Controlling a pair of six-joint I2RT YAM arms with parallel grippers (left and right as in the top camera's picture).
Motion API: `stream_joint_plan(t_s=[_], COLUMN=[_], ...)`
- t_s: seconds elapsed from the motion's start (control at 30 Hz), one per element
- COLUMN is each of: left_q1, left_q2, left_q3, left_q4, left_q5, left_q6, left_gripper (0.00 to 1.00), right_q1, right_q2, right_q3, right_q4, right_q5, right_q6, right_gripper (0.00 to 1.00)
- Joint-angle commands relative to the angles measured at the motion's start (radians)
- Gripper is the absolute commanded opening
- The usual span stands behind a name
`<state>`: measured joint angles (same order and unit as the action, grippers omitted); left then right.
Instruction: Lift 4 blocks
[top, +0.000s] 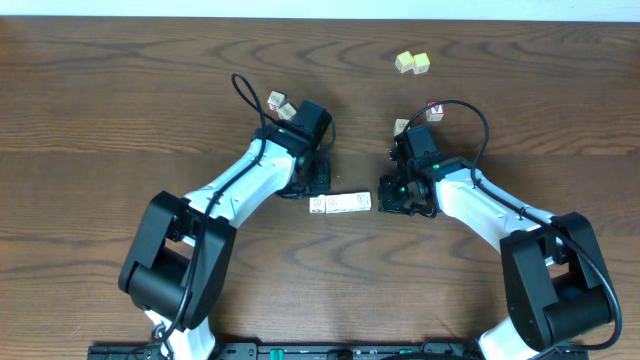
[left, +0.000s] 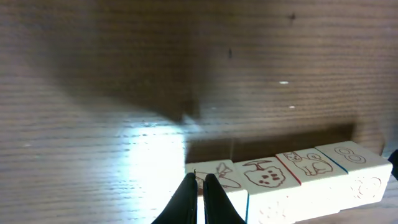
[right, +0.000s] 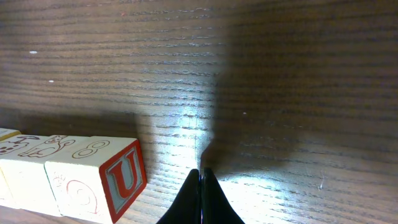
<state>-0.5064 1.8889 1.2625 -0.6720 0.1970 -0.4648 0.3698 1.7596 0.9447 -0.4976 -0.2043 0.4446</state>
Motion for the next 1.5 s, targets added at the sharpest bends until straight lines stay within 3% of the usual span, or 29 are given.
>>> stream_joint_plan(t_s=[0.0,1.47], left_q1=[-0.017,-0.023], left_q2=[-0.018,-0.018], left_q3=[-0.016,-0.051], left_q4=[-0.004,0.020], left_q5=[0.000,-0.026], left_q6=[-0.020,-0.042], left_gripper=[0.07,0.07], right_q1=[-0.003,-0.003], right_q2=[0.004,0.004], right_q3=[0.001,0.001], right_q4=[-0.001,-0.008], right_q5=[0.013,0.013], right_q6=[0.011,0.011], right_gripper=[0.01,0.01])
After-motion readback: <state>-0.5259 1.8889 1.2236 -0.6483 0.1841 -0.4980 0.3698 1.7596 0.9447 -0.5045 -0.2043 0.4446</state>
